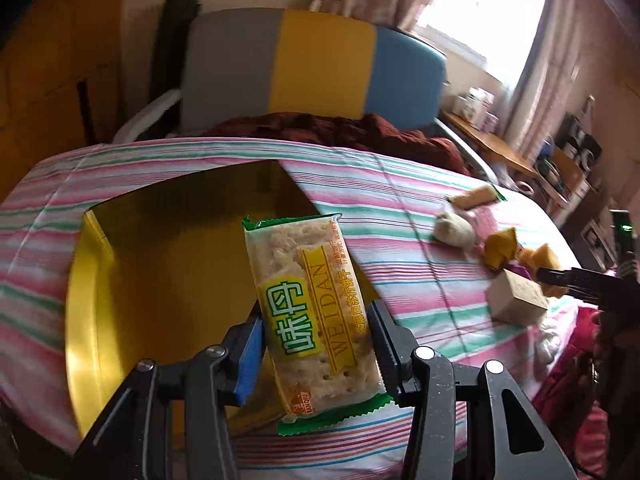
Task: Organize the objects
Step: 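Carry the biscuit pack and sponge into the gold box and release both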
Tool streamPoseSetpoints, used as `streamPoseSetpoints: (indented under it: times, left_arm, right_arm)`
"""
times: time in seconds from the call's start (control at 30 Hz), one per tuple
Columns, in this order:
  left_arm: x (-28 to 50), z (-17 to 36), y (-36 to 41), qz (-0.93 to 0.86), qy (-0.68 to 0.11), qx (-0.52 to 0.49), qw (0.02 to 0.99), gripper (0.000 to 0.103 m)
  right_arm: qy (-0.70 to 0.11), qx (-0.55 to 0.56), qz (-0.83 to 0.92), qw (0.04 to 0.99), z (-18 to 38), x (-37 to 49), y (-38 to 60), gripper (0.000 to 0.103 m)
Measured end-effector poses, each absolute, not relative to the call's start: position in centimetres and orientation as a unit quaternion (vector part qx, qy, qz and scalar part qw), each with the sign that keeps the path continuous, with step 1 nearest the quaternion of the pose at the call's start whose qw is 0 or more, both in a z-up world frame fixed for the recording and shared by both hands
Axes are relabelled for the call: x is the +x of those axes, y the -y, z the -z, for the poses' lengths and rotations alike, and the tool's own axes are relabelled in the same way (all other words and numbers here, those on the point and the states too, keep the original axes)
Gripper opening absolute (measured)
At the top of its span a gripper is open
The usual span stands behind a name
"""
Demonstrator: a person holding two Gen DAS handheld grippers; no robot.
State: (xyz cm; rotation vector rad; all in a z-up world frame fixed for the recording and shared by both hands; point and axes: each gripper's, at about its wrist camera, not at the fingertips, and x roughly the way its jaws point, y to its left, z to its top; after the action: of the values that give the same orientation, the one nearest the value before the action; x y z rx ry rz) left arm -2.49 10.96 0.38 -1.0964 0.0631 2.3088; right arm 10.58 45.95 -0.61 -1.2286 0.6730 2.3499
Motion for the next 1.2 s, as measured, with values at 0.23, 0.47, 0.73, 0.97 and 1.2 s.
streamPoseSetpoints:
  times: [0.23, 0.47, 0.73, 0.97, 1.2]
  left_arm:
    - [-3.4, 1.1, -5.7, -0.878, -0.006, -0.425, 0.218, 0.05]
    - [-3.9, 2.7, -1.9, -0.886, 0.008, -0.438, 0.15, 0.05]
    - [-4.4, 3.4, -0.1, -0.894, 0.001, -0.433, 0.116, 0.05]
    - [-4.8, 3.8, 1.4, -0.895, 0.008, -0.435, 0.1, 0.05]
    - [-4.4, 2.3, 3.0, -0.907, 0.029, -0.411, 0.085, 0.059]
  right_arm:
    - [-0.194, -0.42, -0.884, 0.07, -1.5, 6.6, -38.1, 0.066]
    - [-0.161, -0.44, -0.881, -0.058, -0.7, 1.7, -28.8, 0.066]
    - [-0.128, -0.468, -0.866, -0.12, 1.2, -2.4, -21.9, 0.066]
    - [-0.123, -0.496, -0.848, -0.139, 3.5, -4.1, -18.9, 0.068]
    - [-0.138, -0.503, -0.834, -0.177, 4.6, -4.1, -16.9, 0.086]
